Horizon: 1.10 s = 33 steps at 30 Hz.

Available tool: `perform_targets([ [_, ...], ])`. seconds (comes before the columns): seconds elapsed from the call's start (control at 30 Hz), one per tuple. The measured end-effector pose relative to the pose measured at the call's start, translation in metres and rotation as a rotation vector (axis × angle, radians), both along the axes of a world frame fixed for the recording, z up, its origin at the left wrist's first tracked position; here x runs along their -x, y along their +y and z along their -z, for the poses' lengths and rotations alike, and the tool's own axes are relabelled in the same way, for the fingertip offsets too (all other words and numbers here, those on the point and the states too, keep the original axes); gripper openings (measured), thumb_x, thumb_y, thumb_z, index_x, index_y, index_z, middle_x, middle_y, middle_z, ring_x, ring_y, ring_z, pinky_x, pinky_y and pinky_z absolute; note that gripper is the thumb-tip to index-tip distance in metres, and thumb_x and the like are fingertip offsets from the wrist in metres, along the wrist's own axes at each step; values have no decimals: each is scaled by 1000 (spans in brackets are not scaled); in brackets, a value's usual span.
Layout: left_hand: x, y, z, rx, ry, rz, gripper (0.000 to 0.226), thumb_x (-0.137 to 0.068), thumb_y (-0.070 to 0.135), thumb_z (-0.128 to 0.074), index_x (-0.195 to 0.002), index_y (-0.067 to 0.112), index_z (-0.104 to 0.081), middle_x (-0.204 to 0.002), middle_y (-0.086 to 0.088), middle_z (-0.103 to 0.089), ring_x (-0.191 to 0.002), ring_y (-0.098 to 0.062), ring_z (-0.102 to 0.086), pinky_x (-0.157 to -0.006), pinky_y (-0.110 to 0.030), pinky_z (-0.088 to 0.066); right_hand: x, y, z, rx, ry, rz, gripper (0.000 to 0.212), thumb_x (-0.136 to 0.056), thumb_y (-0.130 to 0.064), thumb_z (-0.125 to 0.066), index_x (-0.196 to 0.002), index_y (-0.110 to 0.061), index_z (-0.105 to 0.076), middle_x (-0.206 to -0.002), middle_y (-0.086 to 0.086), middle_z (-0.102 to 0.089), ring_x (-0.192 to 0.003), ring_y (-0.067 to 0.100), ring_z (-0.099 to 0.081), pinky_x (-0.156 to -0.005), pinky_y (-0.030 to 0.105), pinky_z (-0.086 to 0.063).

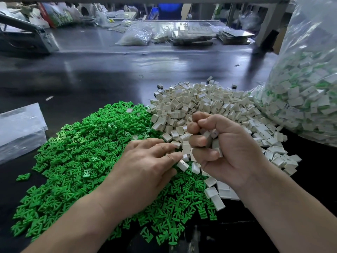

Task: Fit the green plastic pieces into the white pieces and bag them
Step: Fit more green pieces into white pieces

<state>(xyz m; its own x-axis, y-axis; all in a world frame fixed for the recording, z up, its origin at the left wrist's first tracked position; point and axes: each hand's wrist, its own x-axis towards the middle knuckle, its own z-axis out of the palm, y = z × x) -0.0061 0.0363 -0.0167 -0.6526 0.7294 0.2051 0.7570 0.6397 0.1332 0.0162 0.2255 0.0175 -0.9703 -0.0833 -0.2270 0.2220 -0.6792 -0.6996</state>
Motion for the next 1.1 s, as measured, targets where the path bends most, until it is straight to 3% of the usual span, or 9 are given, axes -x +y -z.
perform_targets([
  [0.07, 1, 0, -1, -66, 41, 9, 38, -95, 46, -43, -122, 33, -67, -127, 13, -64, -121, -18, -55, -96, -47, -42, 0, 1, 1, -11, -5, -1, 19, -74, -6, -56, -92, -10, -57, -70, 4, -56, -45, 9, -48, -29, 16, -30],
  [0.23, -4, 9, 0, -55, 60, 79, 36, -95, 40, -51, -128, 31, -63, -128, 14, -62, -117, -17, -55, -93, -44, -41, 0, -2, 3, -54, -11, -17, 12, -82, -5, -54, -93, -8, -56, -71, 5, -55, -45, 10, -47, -29, 16, -30],
  [0.43, -4, 10, -2, -120, 103, 41, 21, -95, 40, -53, -96, 29, -71, -97, 13, -68, -92, -16, -60, -81, -42, -41, -1, -3, 3, -124, -9, -32, 9, -91, -6, -51, -89, -10, -59, -71, 3, -55, -46, 9, -47, -30, 16, -29],
  [0.6, -4, 10, 0, -194, 105, -37, 20, -95, 35, -54, -92, 21, -68, -100, 8, -67, -96, -17, -60, -85, -42, -45, -1, -3, 5, -172, -10, -45, 9, -92, -6, -52, -91, -10, -60, -72, 4, -56, -47, 11, -47, -31, 17, -29],
  [0.67, -4, 8, 0, -316, 59, -127, 14, -93, 32, -58, -93, 20, -66, -103, 8, -65, -99, -10, -57, -91, -31, -43, -2, -3, 6, -239, 9, -29, 10, -92, -5, -54, -90, -10, -62, -73, 5, -57, -48, 12, -47, -32, 18, -29],
  [0.77, -6, 5, -5, -556, -98, -256, 6, -89, 34, -62, -94, 31, -63, -91, 18, -63, -88, 1, -57, -77, -13, -44, -4, -4, 6, -342, 55, -29, 9, -92, -5, -59, -87, -11, -65, -71, 6, -56, -47, 14, -46, -34, 17, -28],
  [0.87, -10, 2, -8, -726, -193, -289, 17, -90, 38, -62, -107, 40, -60, -92, 23, -63, -92, 6, -59, -74, -4, -42, -7, -7, 5, -416, 92, -123, 14, -88, -20, -71, -78, -16, -61, -68, 3, -54, -44, 11, -43, -34, 16, -28],
  [0.97, -14, 0, -13, -820, -313, -246, 30, -87, 47, -53, -116, 42, -59, -99, 24, -65, -96, 5, -62, -76, -3, -43, -10, -11, 4, -464, 90, -222, 26, -75, -40, -74, -69, -20, -59, -65, 1, -51, -41, 10, -41, -33, 15, -28],
  [1.1, -15, -2, -14, -873, -394, -240, 24, -86, 57, -56, -104, 43, -64, -90, 17, -69, -86, -4, -66, -68, -9, -47, -13, -18, 5, -482, 57, -272, 28, -70, -48, -74, -71, -22, -65, -65, -1, -51, -41, 9, -40, -34, 14, -27],
])
